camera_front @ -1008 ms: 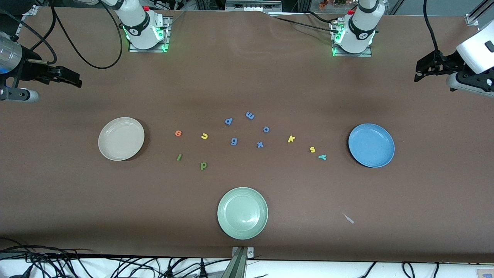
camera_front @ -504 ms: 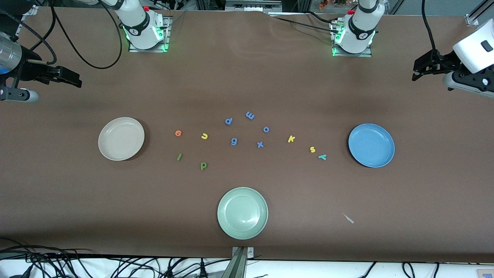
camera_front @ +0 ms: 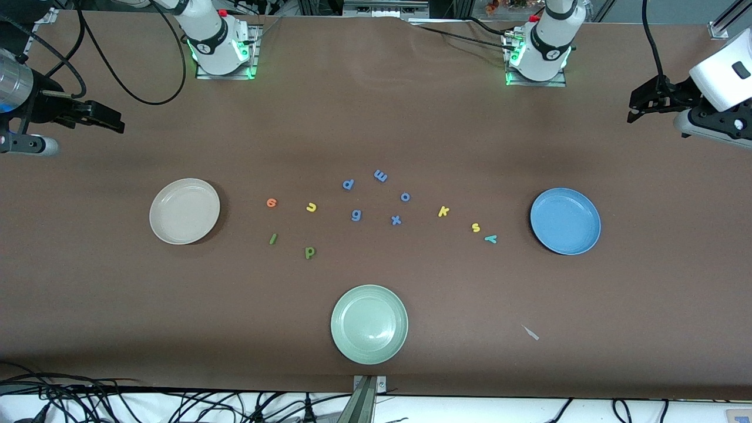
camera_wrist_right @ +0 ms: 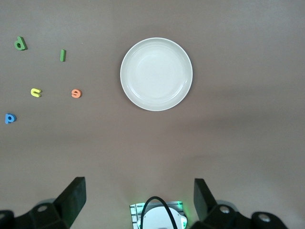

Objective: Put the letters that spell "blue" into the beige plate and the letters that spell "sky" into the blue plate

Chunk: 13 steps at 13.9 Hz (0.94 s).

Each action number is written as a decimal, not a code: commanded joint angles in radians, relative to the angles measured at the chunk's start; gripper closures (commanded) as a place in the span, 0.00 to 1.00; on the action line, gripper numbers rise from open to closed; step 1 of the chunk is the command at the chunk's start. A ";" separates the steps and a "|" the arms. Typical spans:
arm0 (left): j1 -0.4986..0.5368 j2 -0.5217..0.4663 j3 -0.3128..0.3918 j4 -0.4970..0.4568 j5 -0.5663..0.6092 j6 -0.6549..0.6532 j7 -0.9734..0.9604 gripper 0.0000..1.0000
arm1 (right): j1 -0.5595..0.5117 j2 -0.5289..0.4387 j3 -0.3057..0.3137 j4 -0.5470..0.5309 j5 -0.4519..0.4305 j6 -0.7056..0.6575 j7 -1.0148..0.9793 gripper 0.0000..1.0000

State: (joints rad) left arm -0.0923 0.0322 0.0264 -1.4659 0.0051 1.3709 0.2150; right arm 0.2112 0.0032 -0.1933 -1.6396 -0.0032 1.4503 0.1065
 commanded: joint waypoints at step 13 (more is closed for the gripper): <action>-0.003 0.011 -0.034 0.032 0.039 -0.033 -0.011 0.00 | -0.001 0.000 -0.006 0.007 0.019 -0.010 -0.014 0.00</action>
State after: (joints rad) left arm -0.0927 0.0322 -0.0031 -1.4659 0.0104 1.3622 0.2118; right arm 0.2112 0.0033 -0.1934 -1.6396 -0.0032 1.4497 0.1060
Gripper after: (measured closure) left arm 0.000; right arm 0.000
